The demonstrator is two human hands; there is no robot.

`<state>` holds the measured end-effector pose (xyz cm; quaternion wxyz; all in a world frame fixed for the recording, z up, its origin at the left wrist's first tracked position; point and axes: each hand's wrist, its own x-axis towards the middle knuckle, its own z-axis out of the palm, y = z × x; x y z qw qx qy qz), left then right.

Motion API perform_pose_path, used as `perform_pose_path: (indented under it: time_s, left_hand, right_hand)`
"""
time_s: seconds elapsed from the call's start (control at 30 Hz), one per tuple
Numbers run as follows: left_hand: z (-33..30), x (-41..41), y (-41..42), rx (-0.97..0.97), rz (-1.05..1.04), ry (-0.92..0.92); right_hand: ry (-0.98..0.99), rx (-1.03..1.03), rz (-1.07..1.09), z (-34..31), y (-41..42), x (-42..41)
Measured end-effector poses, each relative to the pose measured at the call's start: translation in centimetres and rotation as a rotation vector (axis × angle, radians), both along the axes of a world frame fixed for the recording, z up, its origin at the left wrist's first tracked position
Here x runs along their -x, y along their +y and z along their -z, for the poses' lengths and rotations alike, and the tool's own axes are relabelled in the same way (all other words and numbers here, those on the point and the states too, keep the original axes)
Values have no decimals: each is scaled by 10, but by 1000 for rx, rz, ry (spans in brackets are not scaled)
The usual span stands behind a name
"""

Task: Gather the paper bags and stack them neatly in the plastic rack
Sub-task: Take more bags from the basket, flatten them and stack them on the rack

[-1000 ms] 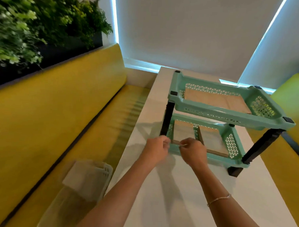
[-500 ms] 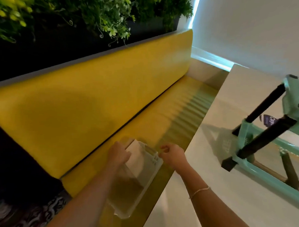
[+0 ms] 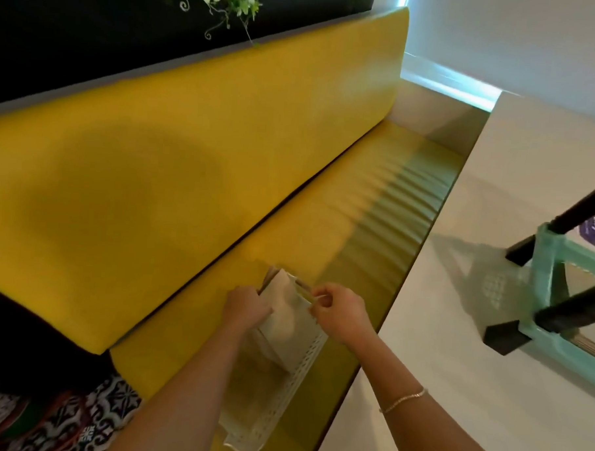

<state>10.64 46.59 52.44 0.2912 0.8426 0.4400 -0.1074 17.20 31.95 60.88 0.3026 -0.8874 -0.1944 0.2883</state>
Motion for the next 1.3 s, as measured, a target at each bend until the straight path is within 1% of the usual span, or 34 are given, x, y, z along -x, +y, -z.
perform_pose_path:
  time_s: [0.07, 0.13, 0.2, 0.33, 0.4, 0.47, 0.57, 0.63, 0.7, 0.77, 0.83, 0.9, 0.97, 1.03, 1.17, 1.3]
  left_hand:
    - [4, -2, -10, 7, 7, 8]
    - [5, -2, -17, -32, 70, 45]
    - [2, -1, -22, -85, 91, 47]
    - [-23, 3, -30, -135, 123, -73]
    - [-50, 6, -29, -177, 179, -127]
    - [-86, 11, -25, -185, 199, -222]
    - [-148, 23, -22, -21, 150, -430]
    - [-190, 32, -23, 84, 148, -564]
    - [-229, 42, -29, 240, 148, -712]
    - [-259, 51, -43, 436, 176, -825]
    - [-278, 56, -62, 601, 213, -856]
    - [-283, 55, -86, 731, 226, -835]
    - [-274, 49, -113, 789, 187, -763]
    - [-253, 39, -143, 782, 160, -649]
    - [-202, 26, -214, 707, 216, -392]
    - [-167, 14, -273, 695, 228, -246]
  right_hand:
    - [-25, -15, -3, -2, -2, -2]
    - [-48, -32, -4, -4, -6, -2]
    - [-83, -49, 3, -7, -12, -2]
    - [-138, -80, 60, -17, -27, -1]
    - [-120, -95, 112, -22, -36, 2]
    - [-63, -128, 197, -28, -45, 8]
    - [54, -255, 340, -39, -58, 19]
    - [141, -408, 434, -53, -69, 26]
    - [261, -557, 504, -68, -85, 32]
    - [397, -735, 508, -87, -110, 38]
    - [497, -884, 463, -106, -140, 45]
    - [538, -938, 439, -123, -170, 54]
    - [507, -889, 499, -134, -201, 59]
    - [463, -758, 608, -137, -235, 62]
    - [354, -486, 783, -123, -304, 62]
    - [282, -319, 888, -106, -355, 63]
